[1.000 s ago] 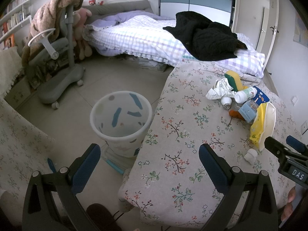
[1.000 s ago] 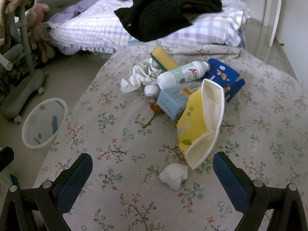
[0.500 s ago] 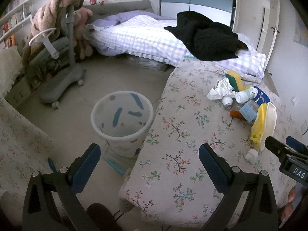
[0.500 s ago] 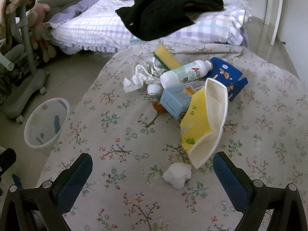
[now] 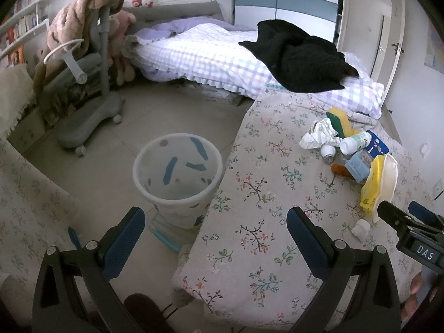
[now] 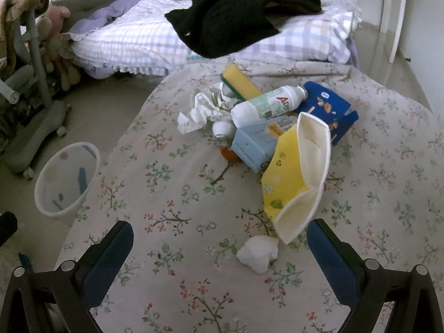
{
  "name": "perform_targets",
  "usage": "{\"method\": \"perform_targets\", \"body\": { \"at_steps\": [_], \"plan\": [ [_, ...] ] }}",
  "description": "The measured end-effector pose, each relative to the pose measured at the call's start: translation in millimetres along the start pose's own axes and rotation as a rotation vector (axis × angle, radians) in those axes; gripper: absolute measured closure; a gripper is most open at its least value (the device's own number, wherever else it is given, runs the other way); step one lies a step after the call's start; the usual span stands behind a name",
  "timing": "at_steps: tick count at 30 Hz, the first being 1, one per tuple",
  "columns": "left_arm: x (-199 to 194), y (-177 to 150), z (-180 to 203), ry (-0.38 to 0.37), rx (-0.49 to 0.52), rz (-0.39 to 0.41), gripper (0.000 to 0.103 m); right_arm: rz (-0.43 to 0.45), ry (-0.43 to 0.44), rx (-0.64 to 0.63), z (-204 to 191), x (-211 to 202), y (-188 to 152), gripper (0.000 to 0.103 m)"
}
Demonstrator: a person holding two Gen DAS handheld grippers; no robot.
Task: Collect trash
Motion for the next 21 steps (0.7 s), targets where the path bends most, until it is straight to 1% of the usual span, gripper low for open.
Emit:
{"method": "perform_targets", "body": {
  "at_steps": [13,21],
  "plan": [
    [-1.5,2.8,-4.1,0.002,-0.01,0.01,0.0,-0.001,-0.004,-0.005,-2.8,1.1,0.0,0.001],
    [-2.4,8.8,-7.1,0.012,-0.028,0.027,0.0,-0.014,0.0,0.033,3.2,4.8,0.9,0.001]
  ]
}}
Point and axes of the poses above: each gripper's, at about its wrist camera, not at the fingertips, and x roughly the way its jaws point, z to its right, y to its top, the point moved 7 cm from there along x, roughly the way its jaws point, and after that the axes turned 11 degrees about y, right-handed, at the moved point
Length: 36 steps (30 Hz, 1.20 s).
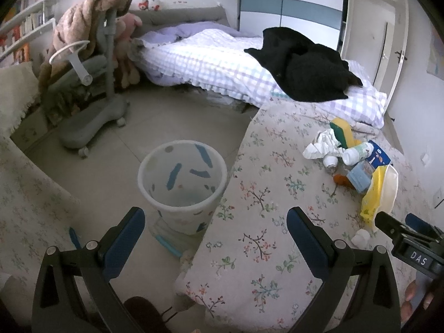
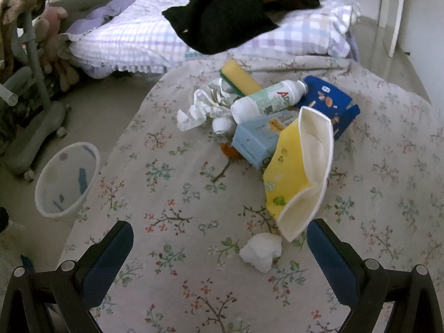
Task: Collect trash
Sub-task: 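Grasp the crumpled white tissue with the left tool while the right tool grasps the torn blue box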
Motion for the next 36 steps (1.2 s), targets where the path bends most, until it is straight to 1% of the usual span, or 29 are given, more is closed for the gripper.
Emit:
{"method": "perform_targets", "body": {
  "at_steps": [5,8,12,16,19,21,23,25,26,29,32,33,36],
  "plan": [
    [2,0,1,-0.016,-0.006,-0.012,0.0,0.011,0.006,0.001,-2,-5,4,0.001],
    [2,3,1,-0.059,-0.019,-0.028,0.0,0.017,-0.005,-0.005,-3,-11,8,0.001],
    [4,10,4,-0.091,-0.008,-0.031,0.0,0.024,-0.015,-0.005,-2,-27,29,0.001],
    [9,23,7,-0.126,0.001,-0.065,0.0,0.045,-0.025,-0.018,1,-42,58,0.001],
    [14,36,11,-0.128,0.022,-0.077,0.0,0.031,-0.012,0.025,17,-43,81,0.001],
    [19,47,17,-0.145,0.034,-0.087,0.0,0.032,-0.006,0.074,35,-44,97,0.001],
    [24,55,26,-0.164,0.052,-0.094,0.0,0.028,-0.022,0.113,58,-41,113,0.001],
    [33,64,43,-0.201,0.072,-0.113,0.0,0.028,-0.034,0.155,79,-37,121,0.001],
    [38,68,52,-0.221,0.082,-0.124,0.0,0.032,-0.044,0.19,96,-33,125,0.001],
    [56,75,84,-0.279,0.1,-0.15,0.0,0.019,-0.074,0.277,139,-15,123,0.001],
    [84,82,129,-0.361,0.117,-0.187,0.004,-0.02,-0.066,0.356,175,7,115,0.005],
    [92,84,143,-0.386,0.124,-0.2,0.007,-0.03,-0.058,0.386,186,15,113,0.008],
    [116,87,181,-0.444,0.136,-0.212,0.012,-0.048,-0.018,0.449,202,32,110,0.012]
  ]
}}
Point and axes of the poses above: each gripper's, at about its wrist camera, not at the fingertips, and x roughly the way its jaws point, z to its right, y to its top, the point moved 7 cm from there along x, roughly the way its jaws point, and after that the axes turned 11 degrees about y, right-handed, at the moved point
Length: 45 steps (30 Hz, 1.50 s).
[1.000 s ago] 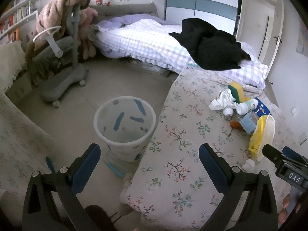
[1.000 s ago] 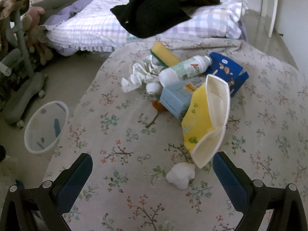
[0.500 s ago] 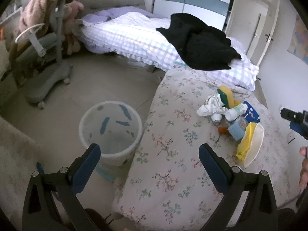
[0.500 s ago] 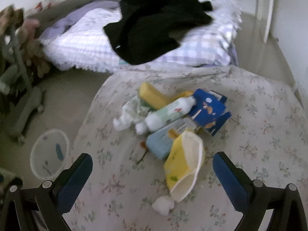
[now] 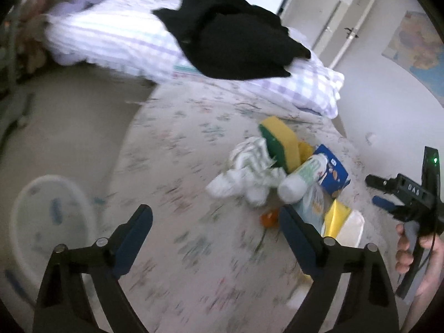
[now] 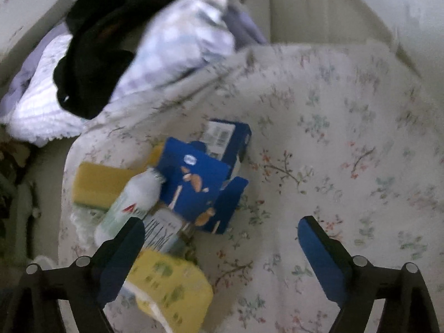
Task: Collect trash
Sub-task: 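Grasp the crumpled white tissue with the left tool while the right tool grasps the torn blue box, then carry both to the white wastebasket, left tool drops tissue while right tool drops blue box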
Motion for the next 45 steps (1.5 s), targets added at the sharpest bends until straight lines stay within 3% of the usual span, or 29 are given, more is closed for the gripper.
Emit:
{"method": "perform_targets", "body": {
  "at_steps": [4,8,11,14,15,16,18,19,24,30,37,40,45],
  "plan": [
    [46,10,20,-0.06,-0.013,-0.028,0.027,-0.025,0.022,0.005,7,22,5,0.015],
    [74,17,28,-0.127,-0.047,-0.025,0.032,-0.036,0.1,0.059,16,41,8,0.018],
    [87,17,31,-0.173,-0.075,-0.028,0.044,-0.042,0.164,0.115,24,54,9,0.02],
    [90,17,33,-0.205,-0.094,-0.027,0.06,-0.067,0.231,0.158,26,68,5,0.032],
    [90,18,34,-0.203,-0.094,-0.026,0.066,-0.08,0.259,0.175,25,73,3,0.04],
    [88,18,33,-0.2,-0.093,-0.02,0.071,-0.09,0.283,0.185,23,75,1,0.054],
    [83,19,31,-0.195,-0.09,-0.007,0.077,-0.098,0.328,0.193,17,76,-1,0.063],
    [80,20,30,-0.194,-0.09,0.0,0.078,-0.087,0.33,0.182,13,72,1,0.068],
    [58,23,25,-0.197,-0.085,0.035,0.081,0.003,0.322,0.106,-9,32,14,0.078],
    [25,18,17,-0.195,-0.086,0.058,0.081,0.091,0.323,0.078,-26,-8,19,0.079],
    [-20,7,-29,-0.126,-0.103,0.089,0.081,0.118,0.348,-0.016,-66,-34,10,0.079],
    [-36,0,-57,-0.088,-0.109,0.093,0.081,0.092,0.39,-0.045,-89,-35,0,0.079],
    [-48,-17,-106,-0.002,-0.118,0.066,0.081,-0.082,0.458,-0.078,-131,1,-39,0.079]
  ]
}}
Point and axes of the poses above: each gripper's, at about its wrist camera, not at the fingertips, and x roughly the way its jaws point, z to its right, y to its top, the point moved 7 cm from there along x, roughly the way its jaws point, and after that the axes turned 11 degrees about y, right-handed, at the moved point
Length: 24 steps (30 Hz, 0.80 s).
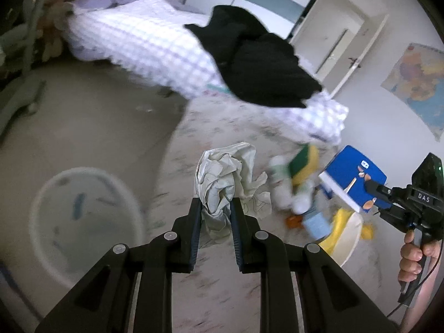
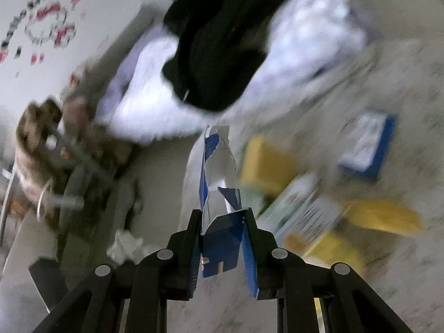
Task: Collect trash
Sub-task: 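Carry both to the white wastebasket, left tool drops tissue while right tool drops blue box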
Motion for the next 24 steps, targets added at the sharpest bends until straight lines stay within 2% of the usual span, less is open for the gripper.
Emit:
{"method": "perform_targets", "body": {
  "at_steps": [5,11,18,20,23,24],
  "plan": [
    [-6,-10,-44,0.072,-0.025,-0.024,0.081,-0.125,-0.019,-0.024,-18,53,-28,0.079],
    [-4,-19,-93,0.148,-0.067,-0.06,0.081,-0.201,-0.025,-0.06,-40,96,-48,0.079],
    [6,-24,-123,0.212,-0.091,-0.105,0.08,-0.269,-0.019,-0.086,-64,143,-72,0.079],
    [6,-25,-131,0.243,-0.093,-0.111,0.075,-0.287,-0.015,-0.1,-72,154,-78,0.079],
    [6,-31,-148,0.282,-0.136,-0.146,0.046,-0.313,-0.004,-0.116,-85,173,-87,0.079],
    [4,-32,-152,0.293,-0.147,-0.149,0.032,-0.32,-0.001,-0.121,-88,176,-90,0.079]
  ]
}}
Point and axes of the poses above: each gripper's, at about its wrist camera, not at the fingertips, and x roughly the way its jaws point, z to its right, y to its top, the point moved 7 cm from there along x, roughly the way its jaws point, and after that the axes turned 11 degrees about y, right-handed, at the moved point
